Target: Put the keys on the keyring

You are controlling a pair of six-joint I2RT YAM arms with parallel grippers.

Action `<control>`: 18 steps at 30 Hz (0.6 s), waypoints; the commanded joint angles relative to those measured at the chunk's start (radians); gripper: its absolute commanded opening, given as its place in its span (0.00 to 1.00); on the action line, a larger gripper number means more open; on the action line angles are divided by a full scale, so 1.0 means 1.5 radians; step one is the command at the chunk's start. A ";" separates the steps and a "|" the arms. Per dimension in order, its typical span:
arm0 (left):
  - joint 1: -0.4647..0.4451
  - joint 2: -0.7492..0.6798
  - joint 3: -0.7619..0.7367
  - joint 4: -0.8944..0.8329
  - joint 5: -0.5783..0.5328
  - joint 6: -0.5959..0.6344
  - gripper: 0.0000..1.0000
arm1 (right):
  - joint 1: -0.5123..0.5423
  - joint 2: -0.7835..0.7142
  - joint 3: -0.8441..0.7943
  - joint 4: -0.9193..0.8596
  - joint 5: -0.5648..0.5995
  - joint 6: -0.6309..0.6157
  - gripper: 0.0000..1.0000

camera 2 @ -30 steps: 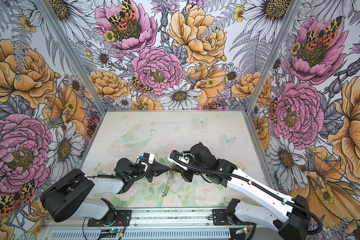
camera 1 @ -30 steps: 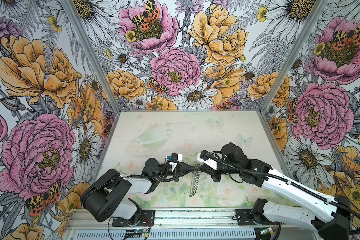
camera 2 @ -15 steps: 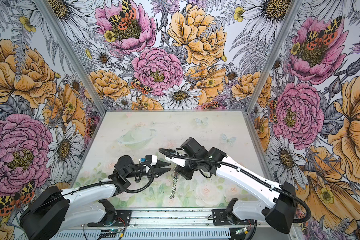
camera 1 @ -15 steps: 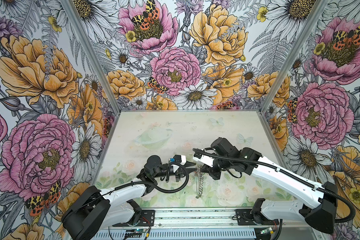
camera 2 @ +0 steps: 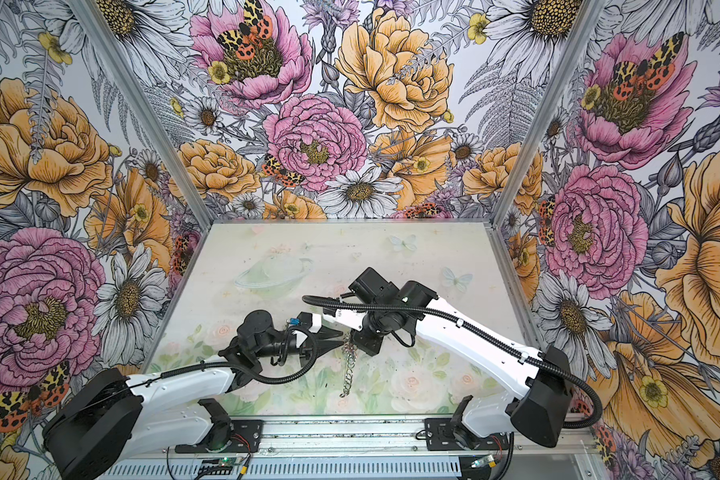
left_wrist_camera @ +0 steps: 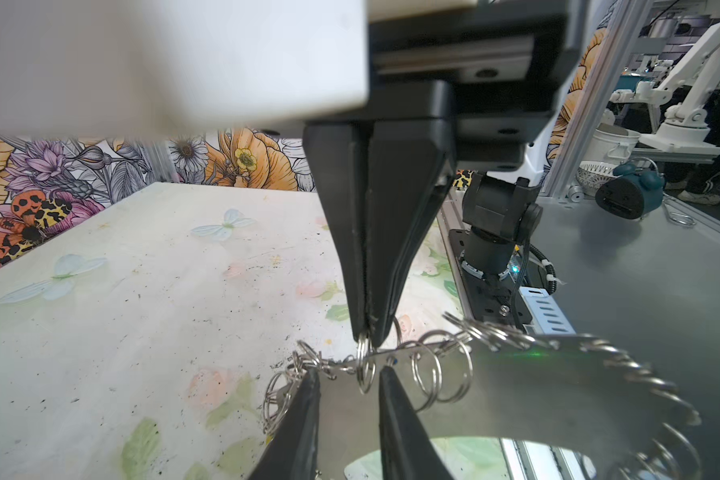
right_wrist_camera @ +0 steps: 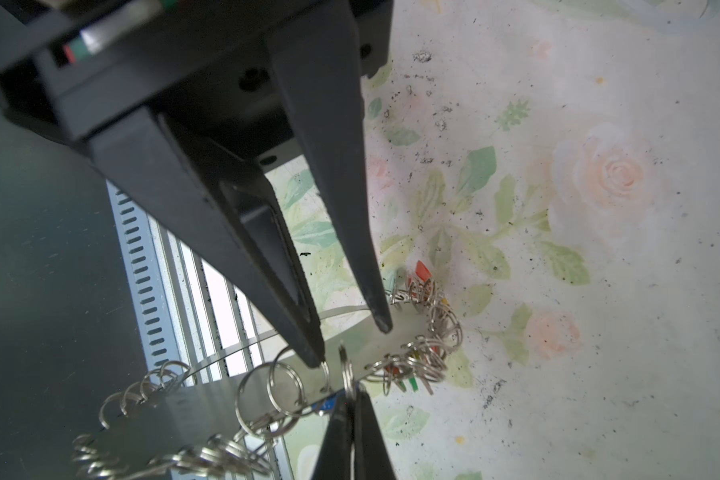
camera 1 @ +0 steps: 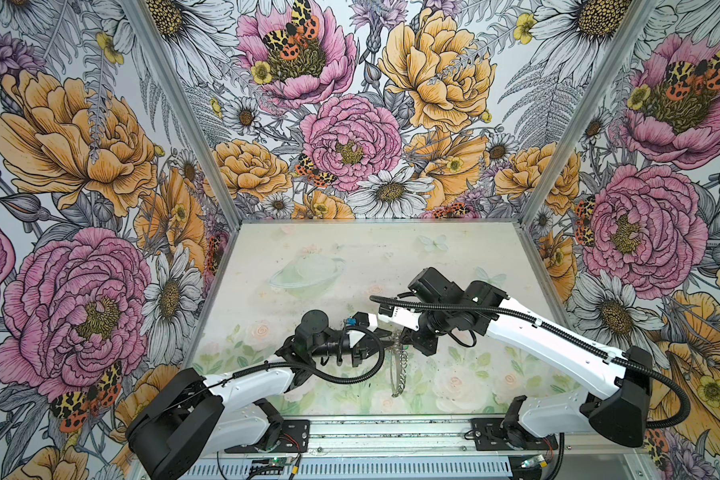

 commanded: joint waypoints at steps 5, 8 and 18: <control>-0.006 0.017 0.021 -0.007 0.024 0.008 0.20 | 0.006 0.004 0.041 0.009 -0.013 -0.009 0.00; -0.007 0.023 0.023 -0.008 0.028 0.006 0.17 | 0.006 0.005 0.043 0.010 -0.012 -0.010 0.00; -0.006 0.030 0.029 -0.009 0.031 -0.001 0.10 | 0.006 0.007 0.046 0.014 -0.018 -0.009 0.00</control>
